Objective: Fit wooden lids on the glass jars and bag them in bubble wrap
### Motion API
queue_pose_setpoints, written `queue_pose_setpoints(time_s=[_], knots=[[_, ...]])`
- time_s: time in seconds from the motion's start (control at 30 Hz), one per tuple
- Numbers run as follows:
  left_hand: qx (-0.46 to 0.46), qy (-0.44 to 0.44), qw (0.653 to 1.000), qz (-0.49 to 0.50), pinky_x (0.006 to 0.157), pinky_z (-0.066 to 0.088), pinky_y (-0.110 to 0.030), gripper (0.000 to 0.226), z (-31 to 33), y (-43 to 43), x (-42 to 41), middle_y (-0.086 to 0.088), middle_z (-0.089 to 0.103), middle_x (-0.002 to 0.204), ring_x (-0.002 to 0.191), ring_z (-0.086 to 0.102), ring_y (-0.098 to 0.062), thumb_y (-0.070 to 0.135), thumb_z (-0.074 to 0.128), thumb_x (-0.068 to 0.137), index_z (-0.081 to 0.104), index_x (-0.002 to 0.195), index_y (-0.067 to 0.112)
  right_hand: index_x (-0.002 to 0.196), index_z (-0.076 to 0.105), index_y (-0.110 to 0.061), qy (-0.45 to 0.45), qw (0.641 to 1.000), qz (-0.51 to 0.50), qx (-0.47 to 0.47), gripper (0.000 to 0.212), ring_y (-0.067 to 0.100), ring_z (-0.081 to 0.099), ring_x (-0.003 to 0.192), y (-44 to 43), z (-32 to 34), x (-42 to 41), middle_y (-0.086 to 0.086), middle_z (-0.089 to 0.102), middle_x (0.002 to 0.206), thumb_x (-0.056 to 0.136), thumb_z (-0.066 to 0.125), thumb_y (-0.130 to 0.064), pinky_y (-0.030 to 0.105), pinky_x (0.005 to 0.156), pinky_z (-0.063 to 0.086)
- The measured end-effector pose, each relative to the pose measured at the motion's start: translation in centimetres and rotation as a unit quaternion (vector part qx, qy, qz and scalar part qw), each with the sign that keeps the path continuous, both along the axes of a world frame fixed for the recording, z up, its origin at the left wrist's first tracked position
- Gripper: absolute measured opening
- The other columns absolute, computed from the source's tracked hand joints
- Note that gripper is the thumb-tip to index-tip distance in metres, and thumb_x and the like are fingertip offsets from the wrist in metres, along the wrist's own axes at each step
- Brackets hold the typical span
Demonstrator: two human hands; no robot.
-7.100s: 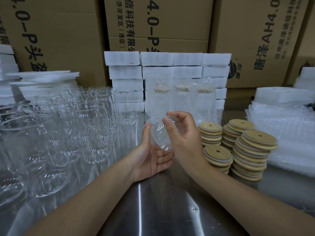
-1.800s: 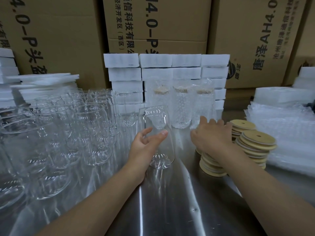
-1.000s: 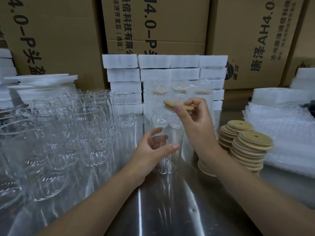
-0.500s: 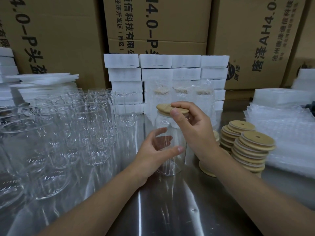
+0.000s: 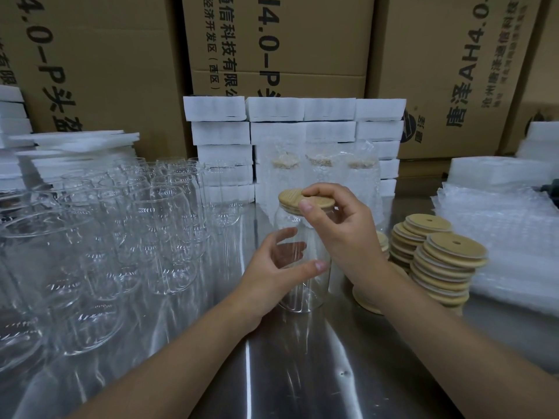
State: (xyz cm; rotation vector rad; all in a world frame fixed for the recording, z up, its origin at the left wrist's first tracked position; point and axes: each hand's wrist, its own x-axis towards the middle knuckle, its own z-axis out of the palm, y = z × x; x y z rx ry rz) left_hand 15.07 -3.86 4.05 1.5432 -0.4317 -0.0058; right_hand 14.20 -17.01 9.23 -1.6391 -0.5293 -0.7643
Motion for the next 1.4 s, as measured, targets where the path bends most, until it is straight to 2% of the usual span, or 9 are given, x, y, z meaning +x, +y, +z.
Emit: queue_pose_setpoints(time_s=[0.37, 0.47, 0.53, 0.7, 0.83, 1.07, 1.13, 1.27, 1.4], knots=[[0.008, -0.004, 1.0, 0.0, 0.07, 0.05, -0.01, 0.083, -0.2, 0.0, 0.4, 0.013, 0.068, 0.113, 0.102, 0.065, 0.001, 0.049, 0.084, 0.043, 0.053, 0.12, 0.039, 0.096, 0.065, -0.039, 0.086, 0.982, -0.1, -0.135, 0.045, -0.006, 0.055, 0.102, -4.1, 3.9, -0.7, -0.021, 0.063, 0.105, 0.089, 0.031, -0.067, 0.018, 0.085, 0.039], [0.008, -0.002, 1.0, -0.004, 0.071, 0.051, -0.011, 0.082, -0.3, 0.0, 0.4, 0.013, 0.067, 0.114, 0.104, 0.065, 0.001, 0.046, 0.085, 0.047, 0.052, 0.121, 0.039, 0.107, 0.067, -0.021, 0.012, 0.873, -0.428, -0.232, 0.027, 0.026, 0.054, 0.103, -7.9, 5.3, -1.1, 0.004, 0.065, 0.108, 0.097, 0.044, -0.028, 0.038, 0.082, 0.043], [0.009, -0.002, 1.0, -0.005, 0.072, 0.052, -0.012, 0.079, -0.2, 0.0, 0.4, 0.013, 0.067, 0.114, 0.106, 0.064, 0.0, 0.044, 0.085, 0.049, 0.052, 0.121, 0.04, 0.118, 0.063, -0.015, 0.084, 0.799, -0.544, -0.241, 0.032, 0.039, 0.05, 0.108, -11.0, 5.9, -1.2, 0.017, 0.062, 0.115, 0.091, 0.047, -0.016, 0.044, 0.087, 0.039], [0.008, -0.003, 1.0, -0.009, 0.074, 0.052, -0.015, 0.087, -0.2, 0.0, 0.3, 0.011, 0.066, 0.117, 0.109, 0.063, -0.002, 0.052, 0.082, 0.041, 0.052, 0.121, 0.039, 0.139, 0.044, -0.016, 0.427, 0.679, -0.517, -0.299, 0.054, 0.039, 0.029, 0.135, -16.6, 5.1, -0.5, 0.018, 0.039, 0.145, 0.089, 0.059, -0.027, 0.046, 0.111, 0.021], [0.016, -0.003, 1.0, -0.009, 0.075, 0.052, -0.015, 0.084, -0.2, 0.1, 0.4, 0.013, 0.067, 0.115, 0.107, 0.063, 0.002, 0.054, 0.082, 0.041, 0.052, 0.119, 0.042, 0.143, 0.04, -0.009, 0.487, 0.625, -0.453, -0.408, 0.053, 0.036, 0.032, 0.137, -18.7, 4.2, 1.1, 0.016, 0.038, 0.148, 0.093, 0.051, -0.026, 0.05, 0.114, 0.023], [0.008, -0.002, 1.0, -0.01, 0.073, 0.052, -0.017, 0.081, -0.3, 0.1, 0.5, 0.014, 0.068, 0.114, 0.105, 0.064, 0.001, 0.054, 0.082, 0.042, 0.053, 0.117, 0.045, 0.125, 0.06, -0.021, 0.342, 0.713, -0.563, -0.24, 0.038, 0.037, 0.049, 0.117, -16.8, 5.2, -0.1, 0.016, 0.058, 0.124, 0.089, 0.053, -0.011, 0.045, 0.101, 0.033], [-0.008, -0.003, 1.0, -0.007, 0.069, 0.052, -0.015, 0.082, -0.3, 0.1, 0.4, 0.012, 0.068, 0.115, 0.102, 0.066, 0.0, 0.053, 0.081, 0.043, 0.054, 0.119, 0.042, 0.117, 0.065, -0.025, 0.222, 0.787, -0.544, -0.189, 0.033, 0.031, 0.056, 0.105, -15.4, 5.8, -1.1, 0.01, 0.065, 0.108, 0.089, 0.056, -0.009, 0.043, 0.093, 0.041], [-0.072, -0.002, 0.996, 0.044, 0.087, 0.055, -0.041, 0.077, 0.1, 0.0, 0.4, 0.004, 0.064, 0.118, 0.103, 0.064, -0.01, 0.044, 0.087, 0.055, 0.053, 0.123, 0.035, 0.091, 0.067, -0.033, 0.068, 0.959, -0.276, -0.001, 0.025, 0.002, 0.058, 0.077, -10.1, 6.9, -2.7, -0.013, 0.062, 0.083, 0.087, 0.064, -0.009, 0.018, 0.065, 0.046], [-0.158, -0.034, 0.973, 0.167, 0.09, 0.054, -0.053, 0.071, 1.2, 0.8, 0.7, 0.002, 0.06, 0.122, 0.108, 0.063, -0.012, 0.048, 0.084, 0.063, 0.049, 0.123, 0.039, 0.085, 0.067, -0.026, 0.158, 0.986, -0.042, -0.014, 0.021, 0.001, 0.057, 0.065, -3.9, 4.9, -1.7, -0.006, 0.063, 0.078, 0.085, 0.067, -0.004, 0.01, 0.057, 0.044]])
